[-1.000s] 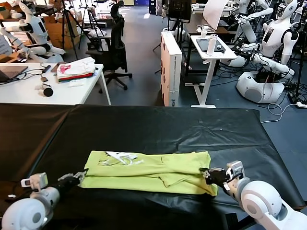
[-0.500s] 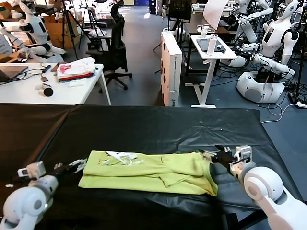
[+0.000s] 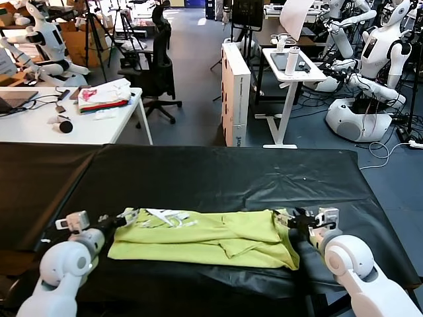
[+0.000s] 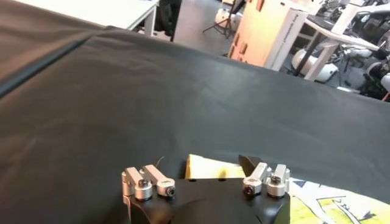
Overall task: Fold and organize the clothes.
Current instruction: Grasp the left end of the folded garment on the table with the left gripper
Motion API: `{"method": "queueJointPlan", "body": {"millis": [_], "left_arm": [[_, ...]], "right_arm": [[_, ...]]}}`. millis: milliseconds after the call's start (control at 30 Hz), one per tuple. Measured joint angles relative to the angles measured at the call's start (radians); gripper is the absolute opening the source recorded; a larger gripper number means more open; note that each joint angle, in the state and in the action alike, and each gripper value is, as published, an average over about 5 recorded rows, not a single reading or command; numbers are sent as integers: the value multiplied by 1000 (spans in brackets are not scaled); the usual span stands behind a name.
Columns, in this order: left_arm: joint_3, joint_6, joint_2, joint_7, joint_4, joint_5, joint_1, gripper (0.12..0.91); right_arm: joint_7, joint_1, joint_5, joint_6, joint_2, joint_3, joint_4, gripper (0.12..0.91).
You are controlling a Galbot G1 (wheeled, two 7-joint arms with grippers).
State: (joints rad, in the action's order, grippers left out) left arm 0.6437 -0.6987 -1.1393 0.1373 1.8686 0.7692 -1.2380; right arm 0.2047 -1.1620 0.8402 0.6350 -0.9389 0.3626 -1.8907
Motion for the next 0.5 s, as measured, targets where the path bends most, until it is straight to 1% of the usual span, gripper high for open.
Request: {"method": "queueJointPlan", "body": {"millis": [100,167,200,267,300,333,400,433,467,500], "left_arm": [[-1,4,0,-1,-10,0,2,906],[-2,7,-1,-2,-11,1,0,892],[-3,8,-1,-2,-12,1,-1,869],[-5,9,-2,-4,-12,2,-2,788],[-7,10,-3,-4,-12,2,-3,735],[-8,10,-3,-4,-12,2,-3,663],[-10,11,-3,-5,-11,2,-3,549],[-10,12,-4,-5,-10,2,-3,474],[-10,12,-4,-5,-9,2,-3,417],[-10,13,-3,-5,-8,2,-4,360]], "right_arm": [[-1,3,-1,0,-5,-4,4,758],[-3,5,-3,-2,-9,-7,8,692],[-5,6,-5,-4,-11,-9,10,650],[-9,8,-10,-8,-14,-12,14,536],[-12,8,-12,-10,-16,-12,15,480],[-14,7,-15,-13,-17,-13,15,405],[-16,5,-17,-19,-20,-11,14,292],[-15,4,-17,-24,-21,-9,13,232],[-13,2,-17,-30,-23,-7,12,191],[-11,1,-17,-34,-24,-4,11,173]]}}
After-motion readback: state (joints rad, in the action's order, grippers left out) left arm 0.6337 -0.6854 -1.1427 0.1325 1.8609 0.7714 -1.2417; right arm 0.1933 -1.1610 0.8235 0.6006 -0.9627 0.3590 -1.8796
